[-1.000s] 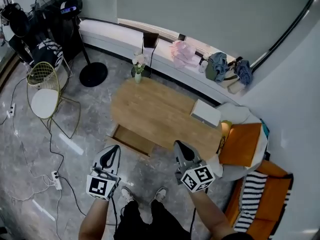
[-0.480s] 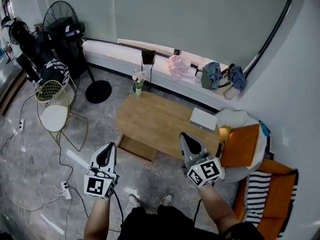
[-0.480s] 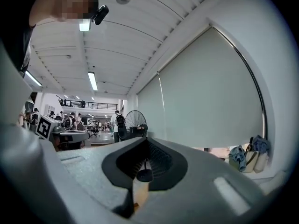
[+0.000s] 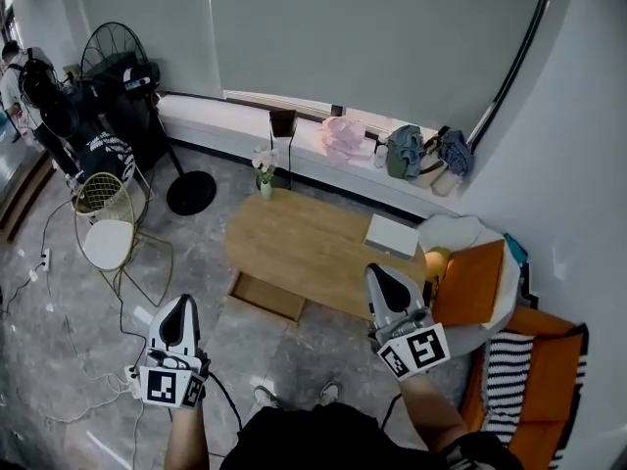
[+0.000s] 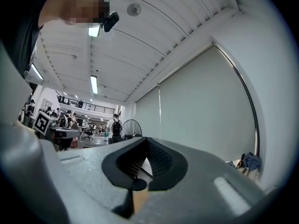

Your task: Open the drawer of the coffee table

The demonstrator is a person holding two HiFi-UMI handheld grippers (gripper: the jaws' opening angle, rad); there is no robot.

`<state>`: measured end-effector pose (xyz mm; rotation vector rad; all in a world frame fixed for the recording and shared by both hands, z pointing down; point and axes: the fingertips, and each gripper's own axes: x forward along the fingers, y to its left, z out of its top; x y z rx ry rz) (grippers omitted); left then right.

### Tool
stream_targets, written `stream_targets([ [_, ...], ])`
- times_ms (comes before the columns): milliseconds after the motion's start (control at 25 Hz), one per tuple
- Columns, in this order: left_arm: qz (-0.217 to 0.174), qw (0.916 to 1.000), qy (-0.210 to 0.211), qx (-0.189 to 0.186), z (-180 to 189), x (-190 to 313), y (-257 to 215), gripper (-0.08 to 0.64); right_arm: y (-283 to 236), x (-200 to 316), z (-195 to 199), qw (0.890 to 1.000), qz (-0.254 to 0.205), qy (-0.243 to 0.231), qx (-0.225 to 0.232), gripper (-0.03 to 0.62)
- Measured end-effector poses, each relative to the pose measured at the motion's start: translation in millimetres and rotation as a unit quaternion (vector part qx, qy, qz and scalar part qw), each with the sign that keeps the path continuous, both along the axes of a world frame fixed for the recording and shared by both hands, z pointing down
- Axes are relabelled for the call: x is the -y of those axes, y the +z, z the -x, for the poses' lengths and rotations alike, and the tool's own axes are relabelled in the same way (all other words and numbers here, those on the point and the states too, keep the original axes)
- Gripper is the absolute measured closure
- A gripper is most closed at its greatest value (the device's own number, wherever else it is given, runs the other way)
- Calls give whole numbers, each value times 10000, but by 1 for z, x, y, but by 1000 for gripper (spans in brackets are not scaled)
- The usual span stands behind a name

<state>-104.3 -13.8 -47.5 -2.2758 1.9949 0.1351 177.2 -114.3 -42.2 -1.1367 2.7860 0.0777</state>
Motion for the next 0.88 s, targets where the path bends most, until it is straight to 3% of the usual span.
stream_targets([
  [280,-178,9990,-409,-12,15,-33,-16,552,-8,5,-48,9977,-21,652,174,588],
  [400,-65,9983,-575,116,14,-39,-11,552,-6,5,-63,9969,-19,773,116,588],
  [560,-229,9985,-503,-11,8,-33,-21,552,-8,7,-67,9961,-96,879,-3,588],
  [680,-276,9984,-486,93,7,-32,-27,552,-12,9,-69,9951,-147,976,0,588],
  [880,-194,9984,-521,121,7,-31,-29,552,-14,9,-70,9944,-156,1039,122,588],
])
